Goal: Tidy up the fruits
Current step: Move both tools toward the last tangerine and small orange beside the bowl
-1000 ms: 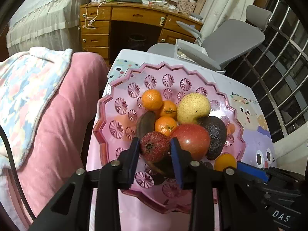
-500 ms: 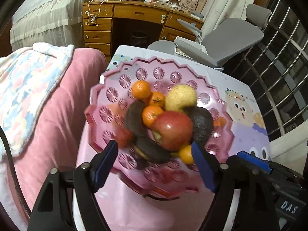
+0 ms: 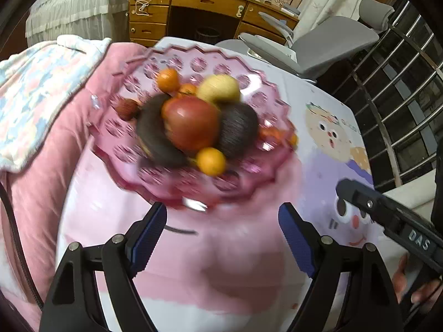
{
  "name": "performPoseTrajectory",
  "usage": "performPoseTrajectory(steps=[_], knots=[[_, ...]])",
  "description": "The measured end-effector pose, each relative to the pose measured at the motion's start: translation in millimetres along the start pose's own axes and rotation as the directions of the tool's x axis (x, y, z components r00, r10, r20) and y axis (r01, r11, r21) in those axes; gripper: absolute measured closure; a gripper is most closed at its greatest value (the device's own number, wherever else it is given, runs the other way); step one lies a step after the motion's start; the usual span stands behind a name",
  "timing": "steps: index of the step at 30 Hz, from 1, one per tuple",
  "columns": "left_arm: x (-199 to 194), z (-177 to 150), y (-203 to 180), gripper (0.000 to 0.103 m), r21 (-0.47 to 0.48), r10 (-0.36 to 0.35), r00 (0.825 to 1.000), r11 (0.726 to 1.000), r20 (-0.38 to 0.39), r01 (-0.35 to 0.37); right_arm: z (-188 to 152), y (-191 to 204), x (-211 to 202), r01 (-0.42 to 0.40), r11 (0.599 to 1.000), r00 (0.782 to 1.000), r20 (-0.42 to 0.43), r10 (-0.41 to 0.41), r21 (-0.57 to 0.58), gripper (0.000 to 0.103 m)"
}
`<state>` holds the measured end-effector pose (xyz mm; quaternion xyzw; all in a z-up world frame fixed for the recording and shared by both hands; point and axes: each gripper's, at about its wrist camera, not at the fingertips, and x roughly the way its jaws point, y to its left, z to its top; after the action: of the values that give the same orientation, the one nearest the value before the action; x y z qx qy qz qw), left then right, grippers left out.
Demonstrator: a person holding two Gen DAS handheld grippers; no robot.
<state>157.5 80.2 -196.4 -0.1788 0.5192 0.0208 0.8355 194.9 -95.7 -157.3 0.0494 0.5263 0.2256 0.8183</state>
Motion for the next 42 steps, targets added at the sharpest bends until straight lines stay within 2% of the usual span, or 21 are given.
performPoseTrajectory(steps=[6, 9, 14, 18, 27, 31, 33, 37, 42], knots=[[9.4, -21.1, -40.3, 0.021, -0.038, -0.011, 1.0, 0.999, -0.018, 0.01, 8.7, -34.0, -15.7, 0.021, 0.992, 1.0, 0.008, -0.021, -0.122, 0.062], [16.1, -26.5, -55.5, 0.021, -0.057, -0.002, 1.0, 0.998, -0.002, 0.002, 14.1, -46.9, -22.2, 0.011, 0.981, 1.0, 0.026, -0.006, -0.196, 0.062], [34.8, -29.3, -73.9, 0.021, -0.069, 0.054, 0.998, 0.996, 0.031, -0.052, 19.9, -61.7, -22.9, 0.01, 0.94, 0.999, 0.048, 0.006, -0.34, 0.062], [48.9, -26.3, -84.6, 0.021, -0.069, 0.085, 0.994, 0.994, 0.069, -0.08, 24.1, -71.4, -14.5, -0.007, 0.911, 0.998, 0.052, 0.031, -0.413, 0.062], [84.1, -16.7, -107.5, 0.021, -0.087, 0.163, 0.975, 0.985, 0.152, -0.151, 35.6, -88.3, 12.8, 0.012, 0.835, 0.996, 0.079, 0.038, -0.55, 0.062], [100.2, -15.1, -117.4, 0.021, -0.087, 0.21, 0.96, 0.977, 0.186, -0.197, 37.8, -93.0, 27.6, 0.002, 0.8, 0.995, 0.083, 0.06, -0.6, 0.062], [108.9, -13.1, -122.8, 0.021, -0.075, 0.251, 0.944, 0.968, 0.215, -0.24, 38.7, -94.6, 34.1, -0.01, 0.783, 0.993, 0.083, 0.079, -0.621, 0.062], [119.4, -8.4, -128.9, 0.021, -0.063, 0.288, 0.922, 0.958, 0.259, -0.281, 42.3, -98.0, 43.0, -0.034, 0.754, 0.991, 0.078, 0.112, -0.656, 0.062], [136.7, 1.0, -132.7, 0.021, -0.064, 0.312, 0.907, 0.95, 0.283, -0.306, 50.4, -103.4, 53.7, -0.064, 0.738, 0.989, 0.058, 0.138, -0.672, 0.062]])
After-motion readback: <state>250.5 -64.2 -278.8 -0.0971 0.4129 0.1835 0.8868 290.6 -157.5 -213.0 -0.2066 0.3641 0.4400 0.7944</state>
